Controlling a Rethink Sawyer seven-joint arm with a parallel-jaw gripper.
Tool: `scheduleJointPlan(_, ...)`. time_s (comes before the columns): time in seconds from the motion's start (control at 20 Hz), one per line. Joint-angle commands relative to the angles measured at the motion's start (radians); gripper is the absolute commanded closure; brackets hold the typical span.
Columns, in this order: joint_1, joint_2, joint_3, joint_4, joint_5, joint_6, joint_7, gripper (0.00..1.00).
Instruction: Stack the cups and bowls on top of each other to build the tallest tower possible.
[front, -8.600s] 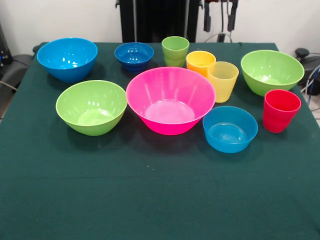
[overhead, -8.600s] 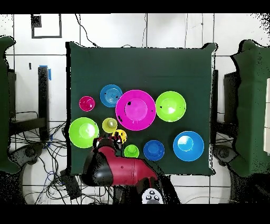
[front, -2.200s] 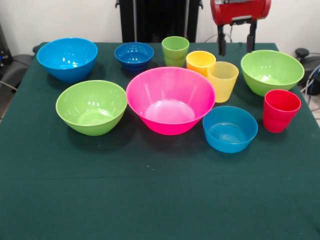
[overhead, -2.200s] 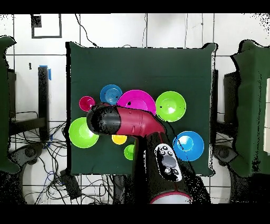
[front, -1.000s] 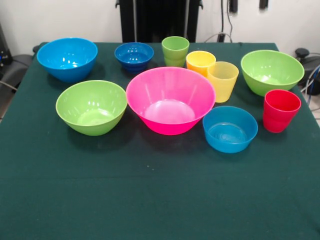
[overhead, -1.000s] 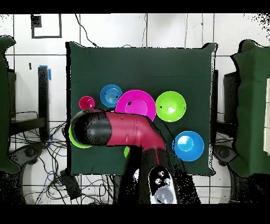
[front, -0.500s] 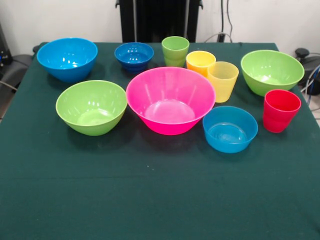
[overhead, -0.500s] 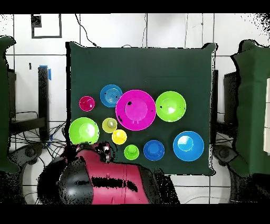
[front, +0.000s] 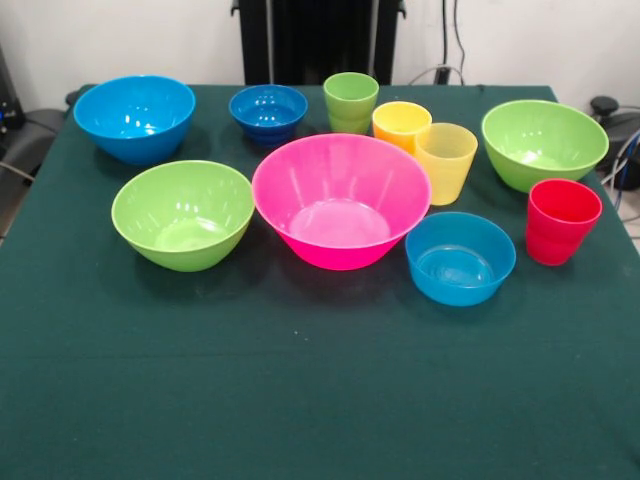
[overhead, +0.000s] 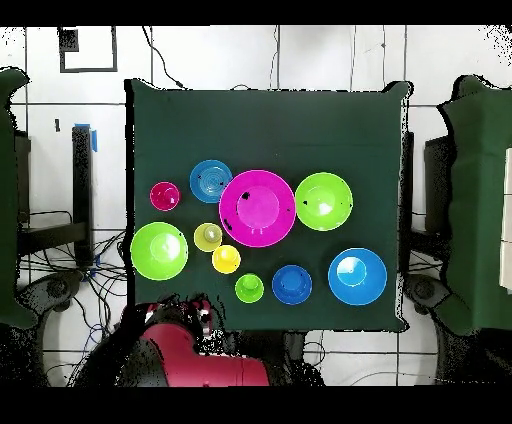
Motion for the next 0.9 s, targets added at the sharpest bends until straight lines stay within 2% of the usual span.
scheduleJointPlan(0.05,-0.004,0.036,-0.015,0.106,-0.007,0.013,0.093,0.00)
scheduleJointPlan(0.9,-0.002,0.050,-0.010,0.105,-0.018,-0.021,0.103,0.00)
